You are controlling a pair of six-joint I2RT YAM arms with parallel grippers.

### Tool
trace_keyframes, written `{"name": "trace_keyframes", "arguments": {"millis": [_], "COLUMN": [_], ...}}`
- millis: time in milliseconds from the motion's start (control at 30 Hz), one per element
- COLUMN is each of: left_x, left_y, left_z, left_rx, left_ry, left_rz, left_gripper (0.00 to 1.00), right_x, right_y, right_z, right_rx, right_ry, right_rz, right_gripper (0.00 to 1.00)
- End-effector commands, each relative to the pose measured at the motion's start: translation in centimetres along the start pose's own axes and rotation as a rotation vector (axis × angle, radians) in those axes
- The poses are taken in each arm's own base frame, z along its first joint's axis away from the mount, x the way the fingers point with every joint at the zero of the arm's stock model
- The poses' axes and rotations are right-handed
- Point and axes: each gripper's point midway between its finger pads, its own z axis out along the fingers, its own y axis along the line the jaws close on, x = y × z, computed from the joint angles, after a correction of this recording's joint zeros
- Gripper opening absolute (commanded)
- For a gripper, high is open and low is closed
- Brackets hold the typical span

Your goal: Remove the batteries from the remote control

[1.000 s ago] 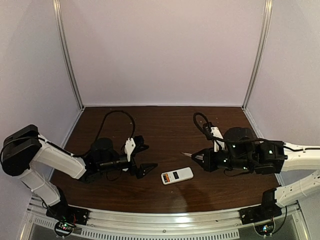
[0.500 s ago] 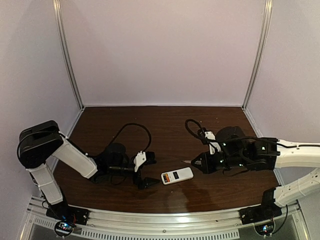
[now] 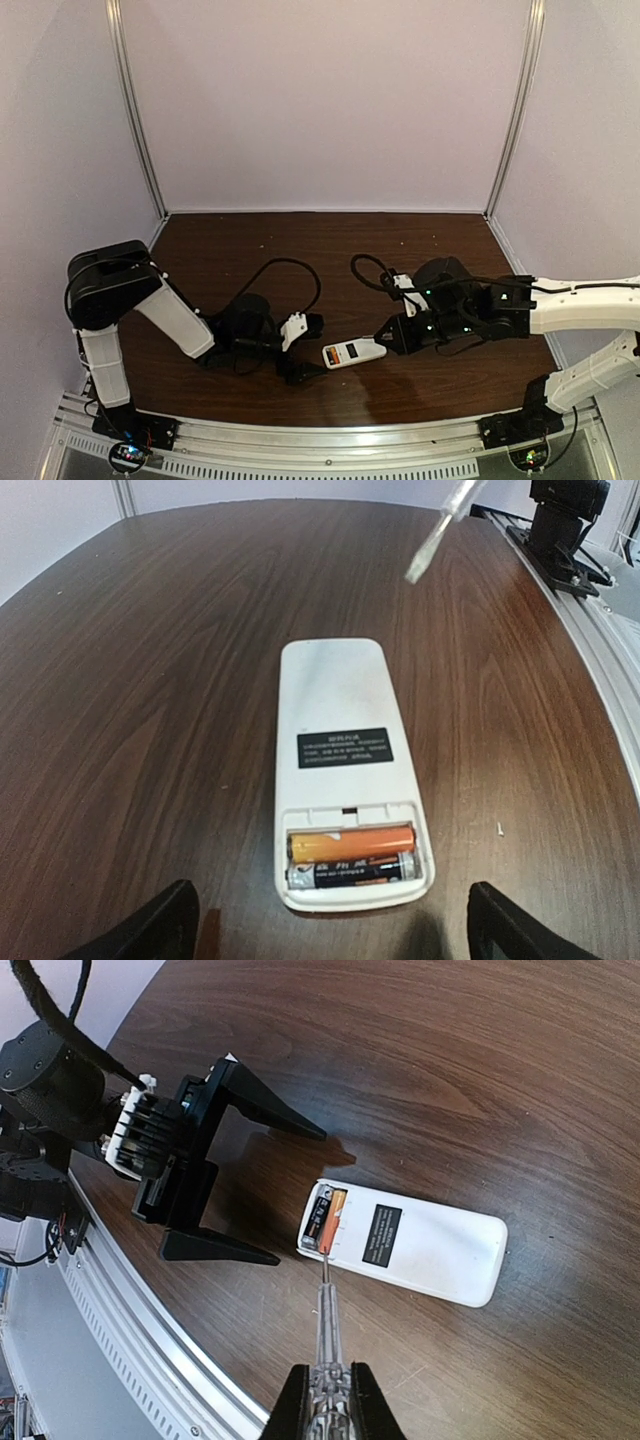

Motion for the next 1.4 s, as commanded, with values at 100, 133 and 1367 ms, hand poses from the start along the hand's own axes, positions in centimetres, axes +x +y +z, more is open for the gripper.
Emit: {"name": "trace_keyframes", "arguments": {"millis": [100, 133, 1367], "left_x": [-0.2, 0.0, 0.5], "left_y": [-0.1, -0.2, -5.8], "left_z": [1.9, 2.1, 4.6], "left_rx": [-0.004, -0.003, 0.231], "left_ry": [0.000, 0.005, 0.010], "left_rz": [0.025, 0.026, 0.114], "left_gripper": [0.91, 0.90, 0.56], "right_x": [-1.2, -1.1, 2.6], "right_y": [0.9, 0.8, 0.5], "right_z": [-0.2, -0.2, 0.3], "right_rx": [-0.042, -0.042, -0.116], "right_ry": [-0.030, -0.031, 0.130], "right_rz": [-0.009, -0.007, 0.098], "right_gripper": [0.00, 0.00, 0.00]}}
